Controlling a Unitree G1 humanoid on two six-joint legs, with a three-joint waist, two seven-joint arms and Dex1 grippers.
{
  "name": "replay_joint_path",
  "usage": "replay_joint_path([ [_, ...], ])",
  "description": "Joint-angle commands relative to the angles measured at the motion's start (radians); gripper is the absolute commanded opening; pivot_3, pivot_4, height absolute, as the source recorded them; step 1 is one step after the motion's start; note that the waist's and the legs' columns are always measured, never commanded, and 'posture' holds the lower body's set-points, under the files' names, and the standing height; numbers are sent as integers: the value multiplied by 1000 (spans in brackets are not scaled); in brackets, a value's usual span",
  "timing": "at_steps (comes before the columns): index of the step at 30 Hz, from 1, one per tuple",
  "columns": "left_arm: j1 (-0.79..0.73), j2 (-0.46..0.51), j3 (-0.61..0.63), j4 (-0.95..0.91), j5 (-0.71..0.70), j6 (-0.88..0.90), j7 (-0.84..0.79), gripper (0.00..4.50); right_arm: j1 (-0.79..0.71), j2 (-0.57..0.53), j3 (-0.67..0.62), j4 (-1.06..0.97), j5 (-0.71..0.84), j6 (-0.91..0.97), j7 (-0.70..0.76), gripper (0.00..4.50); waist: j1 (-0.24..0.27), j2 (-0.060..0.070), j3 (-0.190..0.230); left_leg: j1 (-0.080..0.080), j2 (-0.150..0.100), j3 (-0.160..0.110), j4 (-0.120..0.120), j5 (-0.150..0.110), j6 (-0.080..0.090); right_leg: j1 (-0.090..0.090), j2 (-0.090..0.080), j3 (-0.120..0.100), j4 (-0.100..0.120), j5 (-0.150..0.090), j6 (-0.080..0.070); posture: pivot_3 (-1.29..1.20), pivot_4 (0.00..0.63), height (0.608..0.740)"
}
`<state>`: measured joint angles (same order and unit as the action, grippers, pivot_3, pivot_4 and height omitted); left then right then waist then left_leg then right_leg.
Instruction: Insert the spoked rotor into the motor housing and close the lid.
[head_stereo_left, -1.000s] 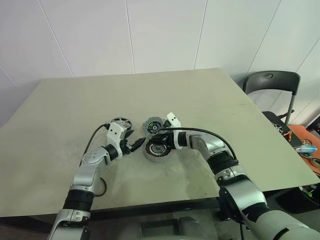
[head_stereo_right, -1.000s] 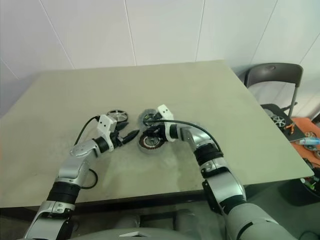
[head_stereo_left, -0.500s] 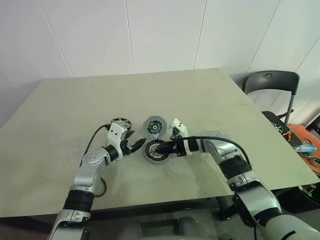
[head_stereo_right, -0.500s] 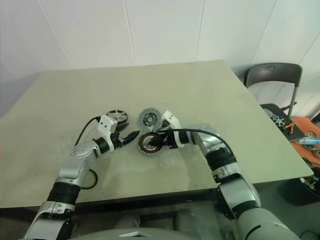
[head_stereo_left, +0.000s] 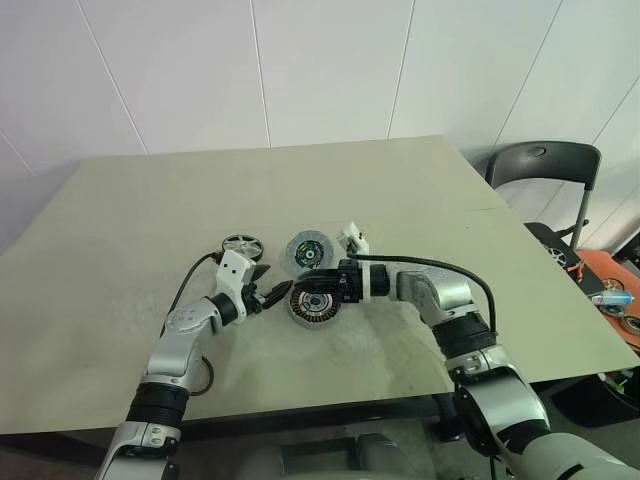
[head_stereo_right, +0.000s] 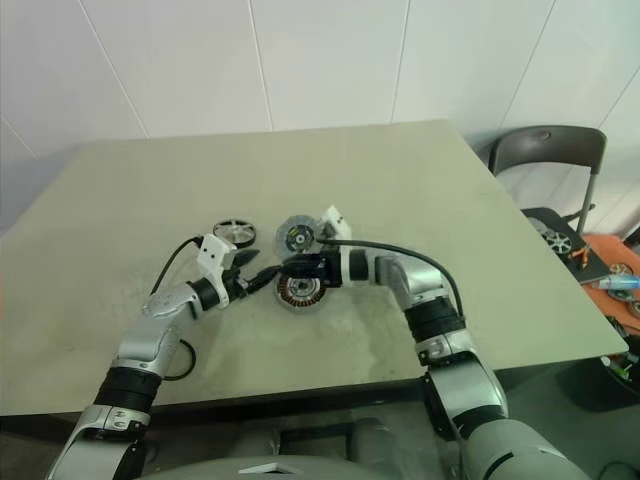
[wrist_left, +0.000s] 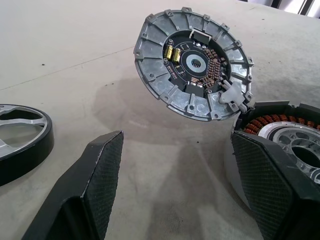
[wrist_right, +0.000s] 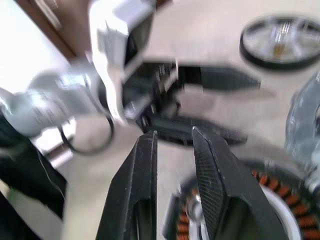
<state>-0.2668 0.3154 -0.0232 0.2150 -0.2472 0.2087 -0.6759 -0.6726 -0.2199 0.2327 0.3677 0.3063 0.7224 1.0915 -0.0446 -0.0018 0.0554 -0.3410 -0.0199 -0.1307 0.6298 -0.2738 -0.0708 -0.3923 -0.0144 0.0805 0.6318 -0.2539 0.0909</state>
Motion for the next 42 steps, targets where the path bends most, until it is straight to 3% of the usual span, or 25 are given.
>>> replay_joint_path([
  [1, -2, 5, 3, -31, 4, -14, -1, 3644, 4, -8, 85, -24, -76, -51, -26, 1152, 0, 0, 0, 0, 0, 0, 0, 0, 0, 0, 0, 0, 0, 0, 0, 0, 0, 740],
  [12, 6, -1, -9, -30, 20, -13, -2, 3644, -50, -101, 127, -133, -119, -80, 2, 1152, 0, 0, 0, 0, 0, 0, 0, 0, 0, 0, 0, 0, 0, 0, 0, 0, 0, 740],
  [22, 8, -5, -20, -50, 23, 6, -1, 3644, -61, -131, 58, -58, -101, -126, 15, 1152, 1, 0, 0, -1, 0, 0, 0, 0, 0, 0, 0, 0, -1, 0, 0, 0, 0, 740],
  [26, 8, -2, -22, -59, 23, 17, -2, 3644, -71, -91, -31, -116, 18, -72, 42, 1152, 1, 0, 0, -1, 0, 0, 0, 0, 0, 0, 0, 0, -1, 0, 0, 0, 0, 740],
  [42, 9, -2, -30, -87, 25, 49, 6, 3644, -46, -147, 145, -196, -92, -72, 51, 1152, 2, 0, 0, -1, 0, 0, 0, 0, 0, -1, -1, 0, -1, 0, 0, 0, 0, 740],
])
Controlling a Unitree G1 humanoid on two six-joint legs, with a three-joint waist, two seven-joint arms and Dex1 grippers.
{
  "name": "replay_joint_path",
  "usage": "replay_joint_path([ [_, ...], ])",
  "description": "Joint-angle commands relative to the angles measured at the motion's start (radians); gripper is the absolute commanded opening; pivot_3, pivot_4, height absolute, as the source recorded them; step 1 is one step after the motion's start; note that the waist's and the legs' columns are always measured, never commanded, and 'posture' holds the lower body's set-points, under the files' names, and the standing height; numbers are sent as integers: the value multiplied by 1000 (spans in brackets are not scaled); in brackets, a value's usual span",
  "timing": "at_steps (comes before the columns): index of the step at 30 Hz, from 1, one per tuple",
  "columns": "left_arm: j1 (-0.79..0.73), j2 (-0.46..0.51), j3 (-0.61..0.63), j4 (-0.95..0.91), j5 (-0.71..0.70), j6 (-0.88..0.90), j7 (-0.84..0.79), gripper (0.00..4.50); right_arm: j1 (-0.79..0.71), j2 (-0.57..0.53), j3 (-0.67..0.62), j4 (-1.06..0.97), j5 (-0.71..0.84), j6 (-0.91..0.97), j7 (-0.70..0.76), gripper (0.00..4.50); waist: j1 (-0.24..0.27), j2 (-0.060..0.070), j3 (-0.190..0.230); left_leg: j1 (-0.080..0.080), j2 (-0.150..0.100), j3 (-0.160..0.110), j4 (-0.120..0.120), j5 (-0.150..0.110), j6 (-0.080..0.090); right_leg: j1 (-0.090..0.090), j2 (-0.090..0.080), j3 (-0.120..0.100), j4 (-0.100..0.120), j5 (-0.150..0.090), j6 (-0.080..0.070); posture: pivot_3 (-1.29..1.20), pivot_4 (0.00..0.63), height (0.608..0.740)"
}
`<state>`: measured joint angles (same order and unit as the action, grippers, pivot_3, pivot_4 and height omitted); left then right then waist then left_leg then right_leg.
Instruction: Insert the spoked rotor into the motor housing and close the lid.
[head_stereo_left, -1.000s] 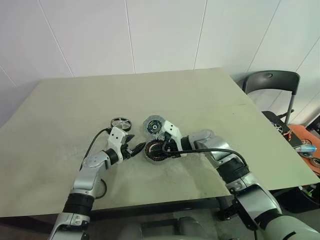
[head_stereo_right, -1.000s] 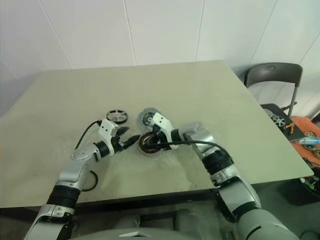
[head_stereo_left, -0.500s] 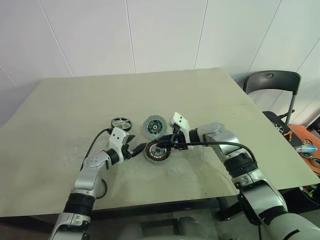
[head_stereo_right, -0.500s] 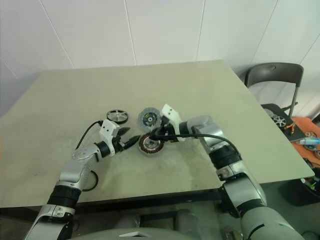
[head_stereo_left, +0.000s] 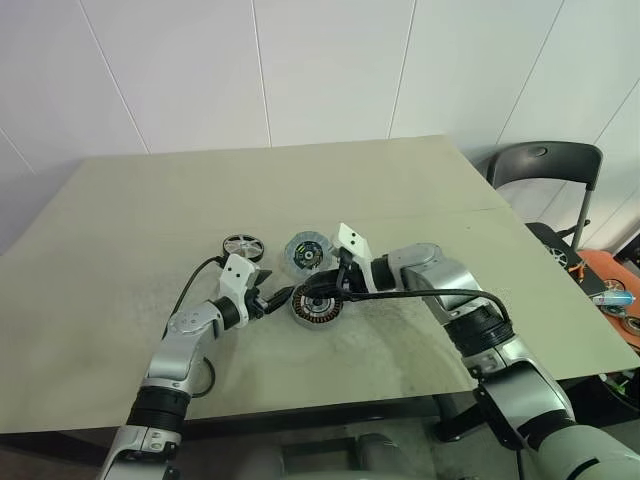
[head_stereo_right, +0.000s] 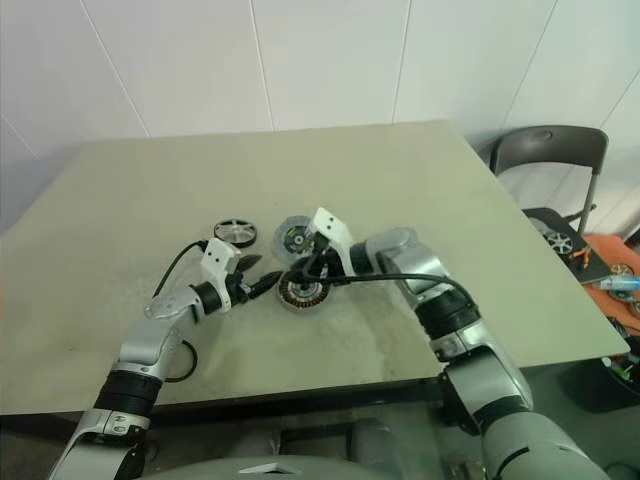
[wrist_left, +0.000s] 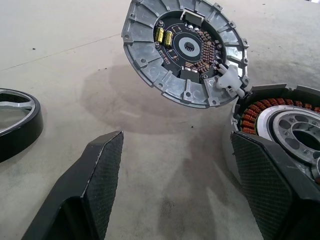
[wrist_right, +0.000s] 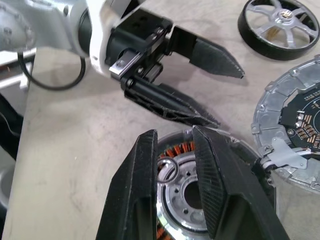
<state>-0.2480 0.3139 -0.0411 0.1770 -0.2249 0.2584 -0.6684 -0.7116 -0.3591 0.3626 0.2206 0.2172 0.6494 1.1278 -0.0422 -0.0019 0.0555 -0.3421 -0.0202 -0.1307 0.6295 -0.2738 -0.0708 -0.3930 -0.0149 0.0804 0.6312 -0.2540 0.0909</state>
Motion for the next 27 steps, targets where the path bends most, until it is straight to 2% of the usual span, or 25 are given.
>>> replay_joint_path([
  [1, -9, 0, -12, -48, 4, 0, -1, 3644, -5, -8, 21, -50, -5, 1, 13, 1152, 0, 0, 0, 0, 0, 0, 0, 0, 0, 0, 0, 0, 0, 0, 0, 0, 0, 740],
  [10, -10, -1, -14, -45, 9, -2, -1, 3644, -2, -8, 70, 0, -64, -19, -20, 1152, 0, 0, 0, 0, 0, 0, 0, 0, 0, 0, 0, 0, 0, 0, 0, 0, 0, 740],
  [27, -12, -11, -23, -48, 12, 3, -5, 3644, 1, -37, 50, 24, -87, -38, -20, 1152, 1, 0, 0, 0, 0, 0, 0, 0, 0, 0, 0, 0, 0, 0, 0, 0, 0, 740],
])
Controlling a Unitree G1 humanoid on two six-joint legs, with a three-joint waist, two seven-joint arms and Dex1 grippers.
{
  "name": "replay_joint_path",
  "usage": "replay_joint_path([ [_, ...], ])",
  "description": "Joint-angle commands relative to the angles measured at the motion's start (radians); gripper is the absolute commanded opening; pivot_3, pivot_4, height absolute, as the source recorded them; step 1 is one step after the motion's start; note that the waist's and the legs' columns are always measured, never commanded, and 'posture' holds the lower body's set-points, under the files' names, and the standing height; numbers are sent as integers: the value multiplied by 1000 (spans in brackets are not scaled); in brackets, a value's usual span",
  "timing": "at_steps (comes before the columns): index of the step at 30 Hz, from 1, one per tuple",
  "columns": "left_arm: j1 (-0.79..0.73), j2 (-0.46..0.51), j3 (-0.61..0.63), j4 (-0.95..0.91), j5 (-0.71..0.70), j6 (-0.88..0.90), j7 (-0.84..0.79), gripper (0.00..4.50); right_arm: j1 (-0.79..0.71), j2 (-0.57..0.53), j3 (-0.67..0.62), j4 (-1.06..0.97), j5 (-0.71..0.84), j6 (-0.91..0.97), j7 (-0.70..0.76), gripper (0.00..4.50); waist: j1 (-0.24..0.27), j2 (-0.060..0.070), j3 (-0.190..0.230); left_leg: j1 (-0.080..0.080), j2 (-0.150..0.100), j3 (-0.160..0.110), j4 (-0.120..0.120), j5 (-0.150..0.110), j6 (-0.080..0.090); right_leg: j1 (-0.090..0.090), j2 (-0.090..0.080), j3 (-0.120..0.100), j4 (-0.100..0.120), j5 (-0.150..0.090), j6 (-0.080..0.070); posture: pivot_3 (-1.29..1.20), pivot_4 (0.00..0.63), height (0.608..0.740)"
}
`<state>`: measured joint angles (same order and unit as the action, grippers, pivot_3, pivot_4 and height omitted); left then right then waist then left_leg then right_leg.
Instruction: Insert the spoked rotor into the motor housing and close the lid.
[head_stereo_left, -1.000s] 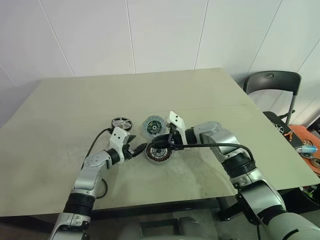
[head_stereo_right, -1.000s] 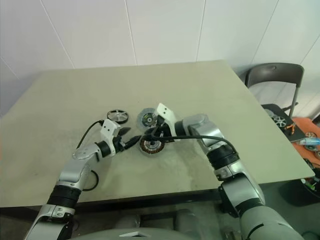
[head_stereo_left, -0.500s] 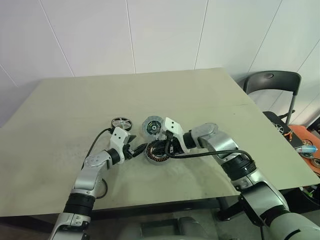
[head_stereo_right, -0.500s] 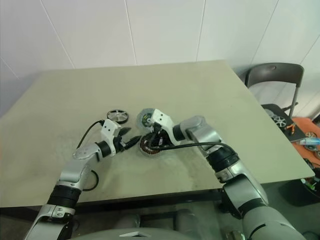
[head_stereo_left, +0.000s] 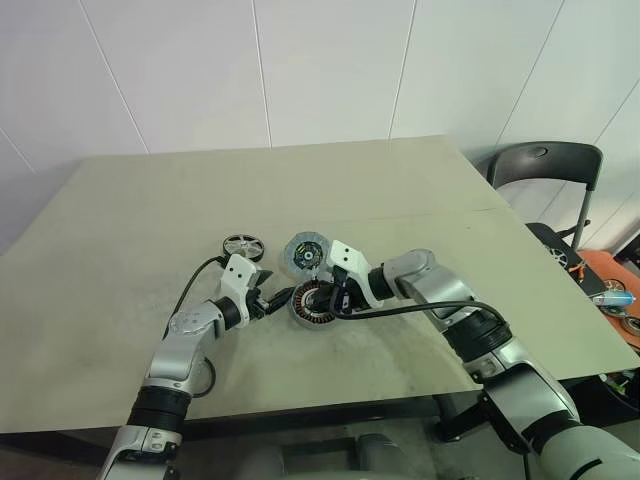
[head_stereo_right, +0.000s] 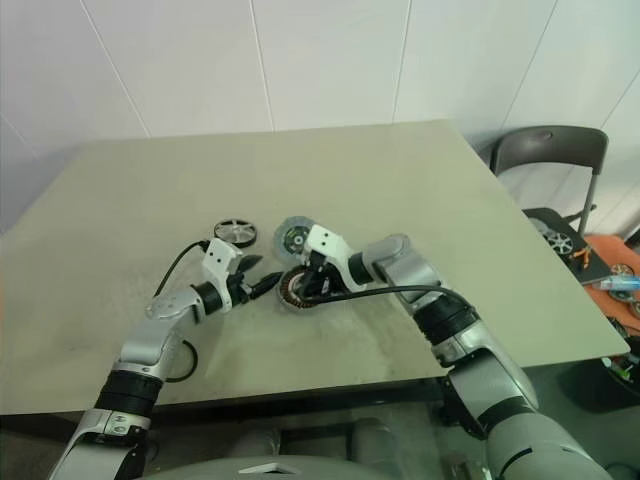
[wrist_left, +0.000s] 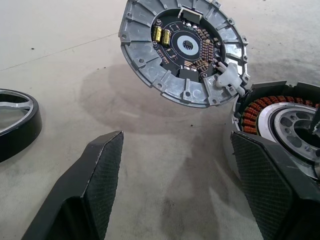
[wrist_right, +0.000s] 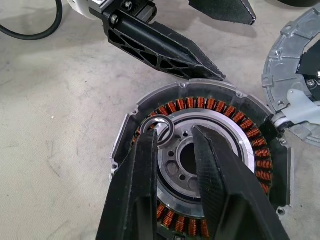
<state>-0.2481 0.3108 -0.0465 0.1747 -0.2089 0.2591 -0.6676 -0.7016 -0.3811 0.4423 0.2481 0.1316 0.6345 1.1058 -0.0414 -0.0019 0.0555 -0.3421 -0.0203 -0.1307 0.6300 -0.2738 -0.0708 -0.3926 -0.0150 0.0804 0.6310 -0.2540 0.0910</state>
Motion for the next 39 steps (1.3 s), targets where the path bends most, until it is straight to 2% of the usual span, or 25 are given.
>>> replay_joint_path([
  [1, -11, -9, -17, -46, -4, 3, -5, 3644, -9, -15, -31, 3, -3, -28, -2, 1152, 0, 0, 0, 0, 0, 0, 0, 0, 0, 0, 0, 0, 0, 0, 0, 0, 0, 740],
  [21, -33, -27, -7, -12, -2, -16, -2, 3644, -19, 43, -44, 37, 4, -53, -29, 1152, 0, 0, 0, 0, 0, 0, 0, 0, 0, 0, 0, 0, 0, 0, 0, 0, 0, 740],
  [34, -56, -41, -16, 38, 9, -59, -11, 3644, -6, 32, -60, 27, 3, -48, -41, 1152, -1, 0, 0, 0, 0, 0, 0, 0, 0, 0, 0, 0, 0, 0, 0, 0, 0, 740],
  [39, -67, -56, -14, 42, 9, -56, 3, 3644, 20, 13, -54, -36, 31, -21, -6, 1152, 1, 0, 0, 0, 0, 0, 0, 0, 0, 0, 0, 0, 0, 0, 0, 0, 0, 740],
])
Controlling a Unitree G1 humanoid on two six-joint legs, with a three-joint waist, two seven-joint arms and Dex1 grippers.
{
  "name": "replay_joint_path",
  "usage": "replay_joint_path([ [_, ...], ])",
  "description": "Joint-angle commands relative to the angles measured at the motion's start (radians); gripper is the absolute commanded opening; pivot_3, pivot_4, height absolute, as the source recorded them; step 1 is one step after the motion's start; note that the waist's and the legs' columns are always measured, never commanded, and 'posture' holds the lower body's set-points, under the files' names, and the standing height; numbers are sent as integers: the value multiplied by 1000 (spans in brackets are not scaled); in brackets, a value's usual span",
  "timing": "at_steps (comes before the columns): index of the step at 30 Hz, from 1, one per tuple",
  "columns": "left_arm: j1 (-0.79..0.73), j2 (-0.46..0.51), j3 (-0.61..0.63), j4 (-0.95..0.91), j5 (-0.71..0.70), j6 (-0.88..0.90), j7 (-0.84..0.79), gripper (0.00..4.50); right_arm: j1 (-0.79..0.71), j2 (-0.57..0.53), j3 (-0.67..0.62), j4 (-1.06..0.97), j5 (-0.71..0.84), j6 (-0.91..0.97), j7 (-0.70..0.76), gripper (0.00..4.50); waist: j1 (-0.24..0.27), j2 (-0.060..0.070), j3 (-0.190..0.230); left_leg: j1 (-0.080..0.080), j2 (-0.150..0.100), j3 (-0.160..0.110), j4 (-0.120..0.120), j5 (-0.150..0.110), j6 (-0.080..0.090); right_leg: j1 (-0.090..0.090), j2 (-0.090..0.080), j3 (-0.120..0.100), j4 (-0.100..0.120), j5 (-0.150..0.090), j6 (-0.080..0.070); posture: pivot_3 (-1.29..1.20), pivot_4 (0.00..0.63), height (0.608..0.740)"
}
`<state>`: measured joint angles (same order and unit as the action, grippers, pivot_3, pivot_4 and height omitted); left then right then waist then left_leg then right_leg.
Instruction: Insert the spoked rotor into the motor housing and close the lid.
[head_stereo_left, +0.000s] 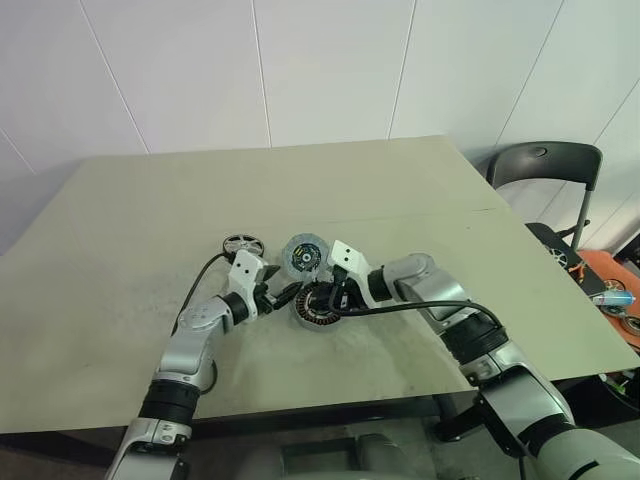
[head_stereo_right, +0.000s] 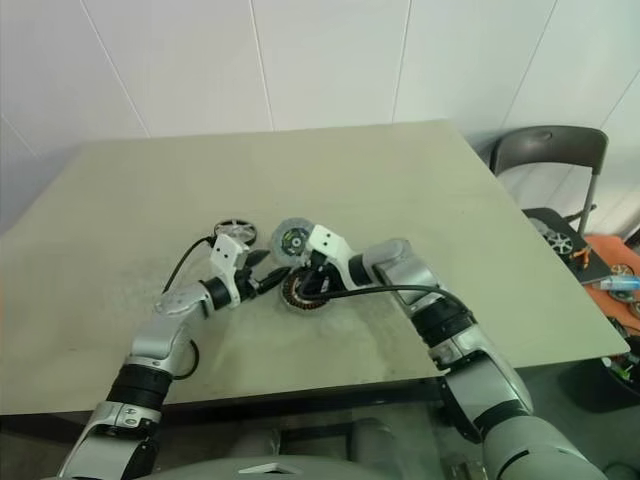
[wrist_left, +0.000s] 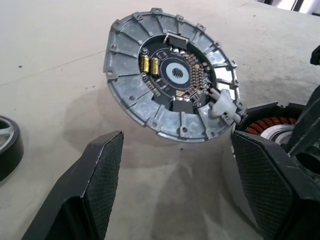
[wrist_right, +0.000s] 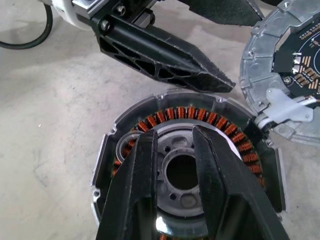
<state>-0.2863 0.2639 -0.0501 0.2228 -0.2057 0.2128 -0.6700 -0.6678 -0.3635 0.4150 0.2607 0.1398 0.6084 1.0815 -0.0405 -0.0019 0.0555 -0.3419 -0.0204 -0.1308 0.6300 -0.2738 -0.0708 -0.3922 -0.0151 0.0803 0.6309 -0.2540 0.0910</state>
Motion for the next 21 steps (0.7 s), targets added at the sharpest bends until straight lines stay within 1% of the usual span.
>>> replay_joint_path([
  [1, -35, -12, -12, -4, 7, -11, 8, 3644, -23, -6, -28, -38, 18, 1, 16, 1152, -1, 0, 0, 0, 0, 0, 0, 0, 0, 0, 0, 0, 0, 0, 0, 0, 0, 740],
  [4, -40, -18, -25, -3, 10, -6, 2, 3644, -44, -10, -30, 6, -4, -14, -1, 1152, -2, 0, 0, 0, 0, 0, 1, 0, 0, 0, 0, 0, 0, 0, 0, 0, 0, 740],
  [8, -29, 4, -40, -22, 11, -8, -26, 3644, -16, -18, -27, -32, 11, 3, 7, 1152, -3, 0, 0, 0, 0, 0, 0, 0, 0, 0, 0, 0, 0, 0, 0, 0, 0, 740],
  [10, -34, 6, -38, 0, 20, -18, -9, 3644, -12, -19, -9, -27, -6, 8, -3, 1152, -3, 0, 0, 0, 0, 0, 0, 0, 0, 0, 0, 0, 0, 0, 0, 0, 0, 740],
  [13, -41, 3, -24, -16, -3, -3, -13, 3644, -26, -20, -16, -11, -2, -7, 8, 1152, -3, 0, 0, 0, 0, 0, 0, 0, 0, 0, 0, 0, 0, 0, 0, 0, 0, 740],
  [16, -15, 18, -44, -35, 11, 1, -27, 3644, -21, -14, -17, 7, -18, -12, -16, 1152, -3, 0, 0, 0, 0, 0, 0, 0, 0, 0, 0, 0, 0, 0, 0, 0, 0, 740],
  [18, -6, 23, -28, -45, 2, -1, -19, 3644, -12, -19, -10, -7, -15, -2, -7, 1152, -3, 0, 0, 1, 0, 0, 0, 0, 0, 0, 0, 0, 0, 0, 0, 0, 0, 740],
  [21, -18, 21, -15, -30, -1, -9, -6, 3644, -35, -32, 3, 42, -54, -30, -18, 1152, -3, 0, 0, 1, 0, 0, 0, 0, 0, 0, 0, 0, 0, 0, 0, 0, 0, 740],
])
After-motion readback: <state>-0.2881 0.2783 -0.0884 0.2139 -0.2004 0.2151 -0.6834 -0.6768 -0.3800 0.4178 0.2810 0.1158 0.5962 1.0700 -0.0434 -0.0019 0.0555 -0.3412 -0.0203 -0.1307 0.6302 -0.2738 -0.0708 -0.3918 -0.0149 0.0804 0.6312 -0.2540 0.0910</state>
